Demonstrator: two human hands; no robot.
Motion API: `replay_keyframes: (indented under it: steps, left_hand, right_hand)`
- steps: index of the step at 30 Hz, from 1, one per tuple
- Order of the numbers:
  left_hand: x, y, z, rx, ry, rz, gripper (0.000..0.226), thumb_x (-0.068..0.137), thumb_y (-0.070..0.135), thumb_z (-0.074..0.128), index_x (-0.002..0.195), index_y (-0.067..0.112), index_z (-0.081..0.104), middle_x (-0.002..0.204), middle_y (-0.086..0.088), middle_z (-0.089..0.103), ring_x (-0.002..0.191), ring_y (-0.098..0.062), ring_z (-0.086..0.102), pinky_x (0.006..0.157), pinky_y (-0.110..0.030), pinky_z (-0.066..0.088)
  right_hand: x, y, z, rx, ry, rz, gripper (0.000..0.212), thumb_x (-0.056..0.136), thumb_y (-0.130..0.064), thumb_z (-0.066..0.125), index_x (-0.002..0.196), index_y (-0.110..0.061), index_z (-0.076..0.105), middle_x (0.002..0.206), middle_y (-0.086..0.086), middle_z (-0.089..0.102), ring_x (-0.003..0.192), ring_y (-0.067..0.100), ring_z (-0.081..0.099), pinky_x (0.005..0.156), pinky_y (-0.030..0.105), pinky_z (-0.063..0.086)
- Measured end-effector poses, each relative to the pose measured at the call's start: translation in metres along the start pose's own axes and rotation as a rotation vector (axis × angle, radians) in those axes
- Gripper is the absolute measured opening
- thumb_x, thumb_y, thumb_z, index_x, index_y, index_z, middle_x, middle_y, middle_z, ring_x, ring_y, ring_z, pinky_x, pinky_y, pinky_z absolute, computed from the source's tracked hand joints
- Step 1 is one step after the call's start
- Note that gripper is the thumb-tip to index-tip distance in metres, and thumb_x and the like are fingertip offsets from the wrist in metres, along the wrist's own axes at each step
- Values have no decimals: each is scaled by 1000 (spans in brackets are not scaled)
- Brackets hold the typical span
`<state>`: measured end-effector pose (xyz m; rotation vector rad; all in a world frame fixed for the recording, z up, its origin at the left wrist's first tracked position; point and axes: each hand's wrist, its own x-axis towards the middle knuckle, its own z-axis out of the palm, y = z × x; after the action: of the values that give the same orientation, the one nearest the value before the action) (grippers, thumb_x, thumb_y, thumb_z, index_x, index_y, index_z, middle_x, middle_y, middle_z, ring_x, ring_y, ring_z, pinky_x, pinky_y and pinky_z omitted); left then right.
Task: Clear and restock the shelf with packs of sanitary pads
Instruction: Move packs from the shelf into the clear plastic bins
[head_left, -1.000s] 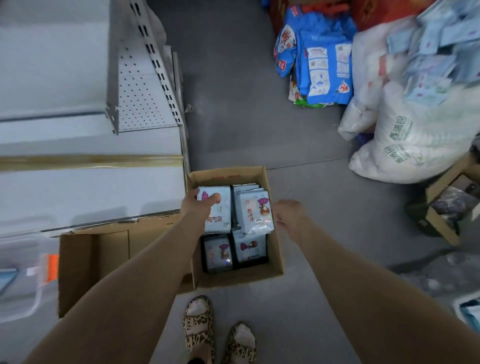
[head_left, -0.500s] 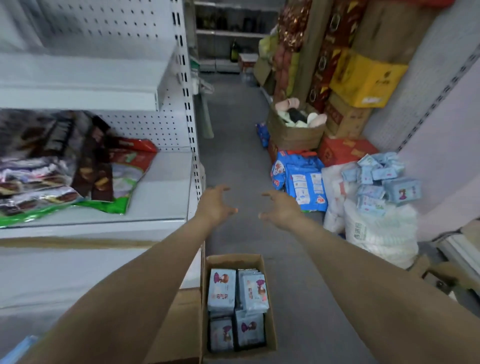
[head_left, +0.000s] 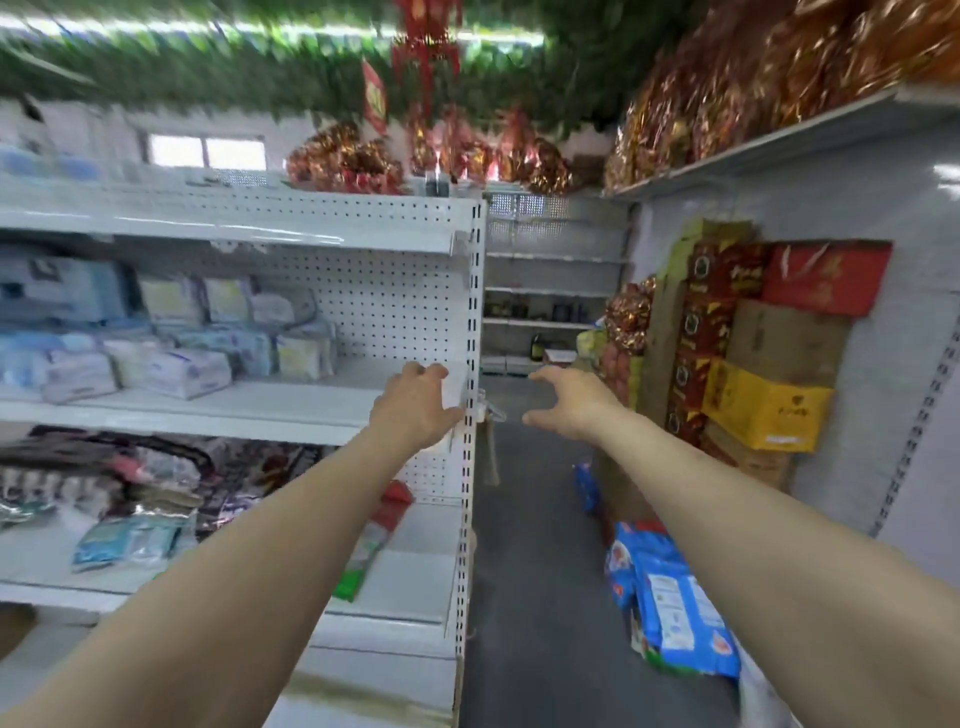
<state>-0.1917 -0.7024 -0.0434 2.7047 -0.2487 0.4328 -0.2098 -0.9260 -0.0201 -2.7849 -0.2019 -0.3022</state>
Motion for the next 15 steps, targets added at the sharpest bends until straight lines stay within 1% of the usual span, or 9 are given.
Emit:
replay_keyframes:
  steps: [2, 4, 7, 10, 12, 15]
  left_hand:
    - [2, -11, -24, 56, 22, -38, 67, 93, 51, 59, 146, 16, 40, 146, -14, 40, 130, -37, 45, 102, -51, 46]
    - [4, -23, -42, 85, 26, -86, 70, 95, 59, 52, 146, 13, 40, 148, -15, 38, 132, -37, 44, 103, -50, 44]
    - [7, -46, -60, 120, 23, -171, 76, 97, 66, 38, 148, 10, 36, 154, -17, 33, 137, -39, 39, 105, -50, 42]
    - [14, -75, -70, 159, 19, -235, 81, 96, 70, 29, 152, 11, 30, 159, -16, 28, 143, -37, 32, 109, -51, 38]
    - [22, -96, -75, 175, 6, -259, 83, 96, 71, 25, 153, 11, 28, 160, -17, 28, 145, -36, 30, 111, -50, 37]
    - [37, -137, -78, 160, -27, -315, 83, 97, 71, 23, 155, 12, 27, 164, -16, 17, 146, -37, 27, 112, -51, 35]
  right_hand:
    - [9, -21, -8, 10, 41, -45, 67, 91, -48, 66, 149, -22, 44, 151, 6, 48, 131, 27, 52, 101, 36, 46]
    - [19, -41, -10, 9, 69, -70, 62, 92, -53, 61, 145, -23, 49, 147, 4, 52, 132, 27, 51, 105, 40, 45]
    - [35, -70, -5, 39, 82, -104, 61, 92, -57, 57, 143, -24, 51, 148, 2, 52, 133, 24, 50, 105, 40, 43]
    - [55, -97, 4, 55, 55, -130, 61, 93, -57, 57, 143, -23, 50, 148, 3, 51, 131, 24, 52, 105, 39, 44]
    - [69, -113, 10, 37, 44, -141, 61, 95, -56, 56, 144, -22, 49, 148, 3, 51, 132, 24, 51, 107, 38, 44]
    - [93, -137, 22, 47, 37, -141, 58, 97, -54, 54, 144, -20, 49, 148, 4, 51, 134, 24, 49, 107, 38, 42]
